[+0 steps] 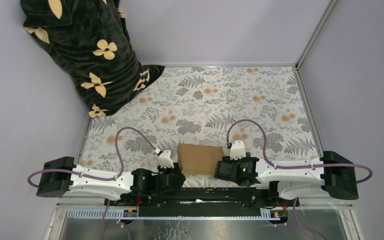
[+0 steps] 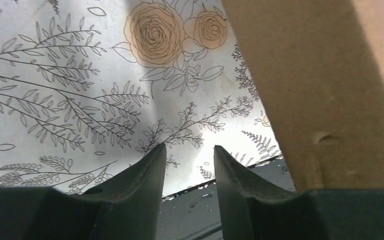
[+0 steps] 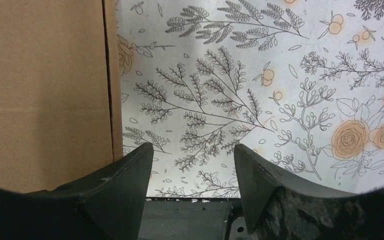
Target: Fold the paper box
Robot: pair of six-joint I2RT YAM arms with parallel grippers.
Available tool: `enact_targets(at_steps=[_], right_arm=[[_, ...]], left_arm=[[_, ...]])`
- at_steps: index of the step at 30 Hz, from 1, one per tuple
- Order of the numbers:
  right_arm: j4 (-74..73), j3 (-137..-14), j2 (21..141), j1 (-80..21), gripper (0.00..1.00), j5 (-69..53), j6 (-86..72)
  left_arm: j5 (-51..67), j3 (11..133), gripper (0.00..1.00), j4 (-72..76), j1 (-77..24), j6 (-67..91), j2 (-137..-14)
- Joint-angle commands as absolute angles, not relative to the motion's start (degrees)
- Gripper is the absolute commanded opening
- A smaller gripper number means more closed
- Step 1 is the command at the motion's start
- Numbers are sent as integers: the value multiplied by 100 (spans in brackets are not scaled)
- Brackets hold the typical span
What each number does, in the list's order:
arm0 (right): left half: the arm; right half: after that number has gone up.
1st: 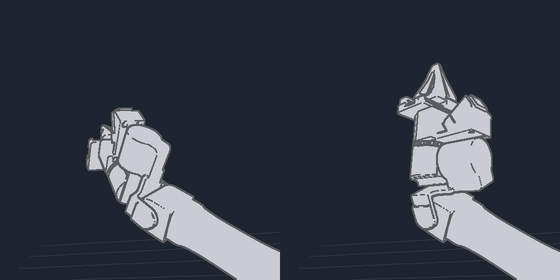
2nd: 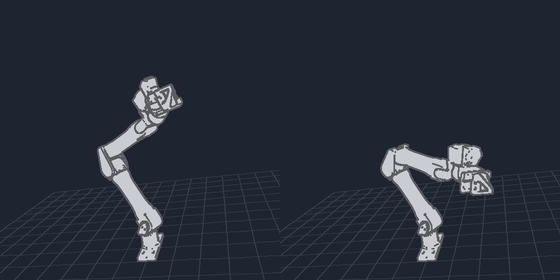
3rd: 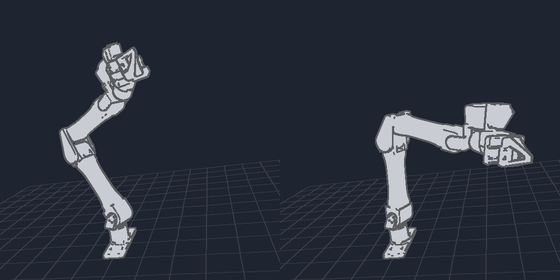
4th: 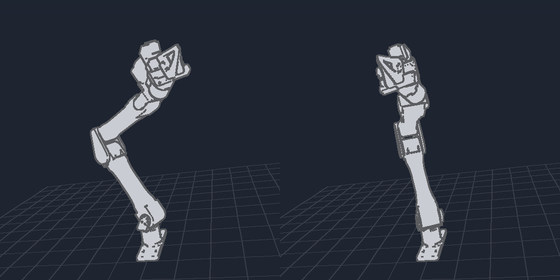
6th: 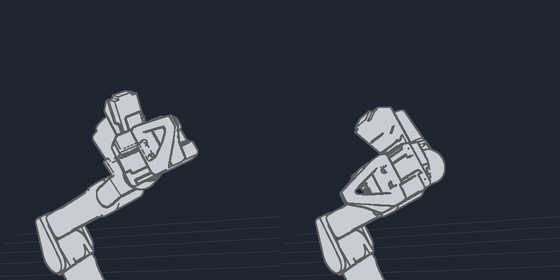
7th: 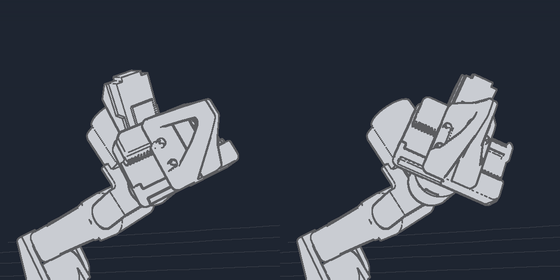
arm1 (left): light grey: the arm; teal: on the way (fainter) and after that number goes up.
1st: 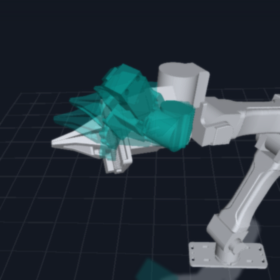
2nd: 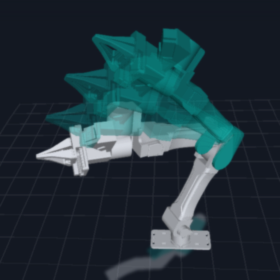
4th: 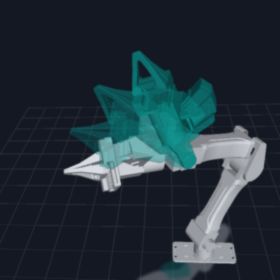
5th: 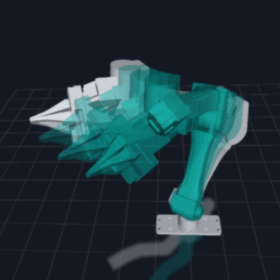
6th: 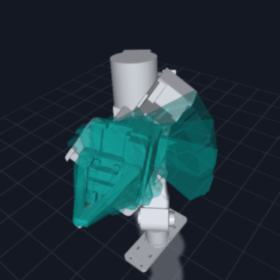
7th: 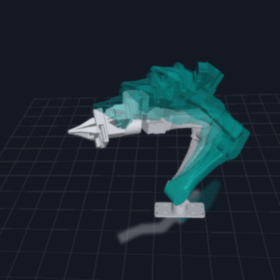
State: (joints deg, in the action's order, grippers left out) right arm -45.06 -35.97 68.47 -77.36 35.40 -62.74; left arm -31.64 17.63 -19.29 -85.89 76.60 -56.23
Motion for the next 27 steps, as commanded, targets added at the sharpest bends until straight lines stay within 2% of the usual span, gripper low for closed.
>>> enact_targets(at_steps=[1,3,4,5,6,8,14,21,27], right_arm=[[-3620,-3908,6725,-7824,70,3079,-6309],[-3682,-3952,6704,-7822,75,2955,-6265],[-3709,-3976,6699,-7822,77,2902,-6237],[-3733,-3999,6679,-7822,78,2854,-6206],[-3749,-4030,6642,-7822,80,2811,-6183],[-3801,-4066,6547,-7823,82,2795,-6170],[-3817,-4041,6324,-7822,82,2957,-6111],[-3914,-4380,6616,-7750,85,3218,-5894],[-3261,-4483,6611,-7177,85,2780,-5285]], left_arm=[[-1935,1358,49,-1937,-8649,7799,-5832],[-1835,1367,53,-2131,-8648,7817,-5796],[-1760,1345,58,-2112,-8648,7841,-5786],[-1704,1333,65,-2114,-8648,7852,-5779],[-1650,1352,82,-2139,-8648,7879,-5798],[-1659,1465,95,-2298,-8648,7884,-5797],[-2157,2137,98,-3510,-8834,8185,-5512],[-2243,1984,98,-3949,-9113,8748,-4719],[-2507,2071,99,-4669,-9586,9417,-4218]])
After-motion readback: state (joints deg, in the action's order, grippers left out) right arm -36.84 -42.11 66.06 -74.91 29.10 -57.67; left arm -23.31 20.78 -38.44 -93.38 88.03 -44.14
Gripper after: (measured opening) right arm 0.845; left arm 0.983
